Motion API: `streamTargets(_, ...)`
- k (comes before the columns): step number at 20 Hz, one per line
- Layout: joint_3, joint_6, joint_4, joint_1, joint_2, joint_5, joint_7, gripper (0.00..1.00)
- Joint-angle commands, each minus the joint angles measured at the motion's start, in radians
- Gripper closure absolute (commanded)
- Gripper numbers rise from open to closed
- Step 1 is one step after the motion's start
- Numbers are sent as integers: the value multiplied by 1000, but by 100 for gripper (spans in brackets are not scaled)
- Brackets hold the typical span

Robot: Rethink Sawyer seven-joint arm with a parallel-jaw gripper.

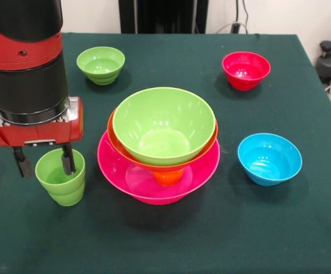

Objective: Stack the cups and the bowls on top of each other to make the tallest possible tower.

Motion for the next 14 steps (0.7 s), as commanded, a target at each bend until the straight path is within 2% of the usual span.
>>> streamTargets(1,-12,-26,125,-2,-6,-42,-57,0)
streamTargets(5,-10,-9,80,1,20,-43,-72,0)
streamTargets(14,-26,-62,130,8,12,-41,-52,0)
